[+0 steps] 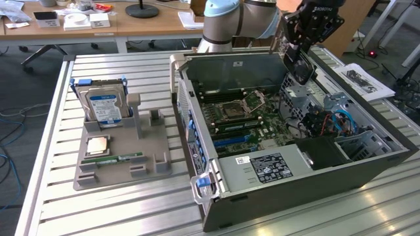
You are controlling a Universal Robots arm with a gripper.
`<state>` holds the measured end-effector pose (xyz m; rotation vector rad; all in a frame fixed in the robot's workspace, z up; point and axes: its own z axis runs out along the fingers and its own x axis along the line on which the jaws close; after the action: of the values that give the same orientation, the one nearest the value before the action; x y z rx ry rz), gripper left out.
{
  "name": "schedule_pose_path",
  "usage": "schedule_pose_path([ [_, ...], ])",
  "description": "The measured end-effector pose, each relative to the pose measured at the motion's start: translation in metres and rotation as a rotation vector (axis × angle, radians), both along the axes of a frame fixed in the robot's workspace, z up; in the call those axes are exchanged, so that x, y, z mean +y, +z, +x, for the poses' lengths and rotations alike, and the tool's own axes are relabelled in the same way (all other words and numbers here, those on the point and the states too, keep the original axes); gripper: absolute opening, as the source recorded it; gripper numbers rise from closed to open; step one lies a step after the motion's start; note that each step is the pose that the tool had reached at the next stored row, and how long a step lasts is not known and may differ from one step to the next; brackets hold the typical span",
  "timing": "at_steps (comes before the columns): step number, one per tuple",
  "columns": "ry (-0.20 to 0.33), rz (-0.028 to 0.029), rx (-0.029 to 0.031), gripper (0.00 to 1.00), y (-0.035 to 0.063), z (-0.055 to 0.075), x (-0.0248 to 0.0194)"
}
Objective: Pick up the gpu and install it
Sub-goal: 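Pick up the gpu and move the gpu toward the slot, then insert the gpu into the slot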
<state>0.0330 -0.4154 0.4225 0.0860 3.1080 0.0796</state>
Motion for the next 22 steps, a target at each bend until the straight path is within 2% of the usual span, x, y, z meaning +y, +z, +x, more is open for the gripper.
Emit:
schedule_pose_path([
  [4, 0.000, 0.0004, 0.0002, 0.27, -0.0017, 0.0037, 0.0000],
  [9, 0.000, 0.0000, 0.0002, 0.27, -0.0097, 0.0046, 0.0001],
  [22, 0.000, 0.0000, 0.0002, 0.27, -0.0100, 0.0047, 0.0000],
])
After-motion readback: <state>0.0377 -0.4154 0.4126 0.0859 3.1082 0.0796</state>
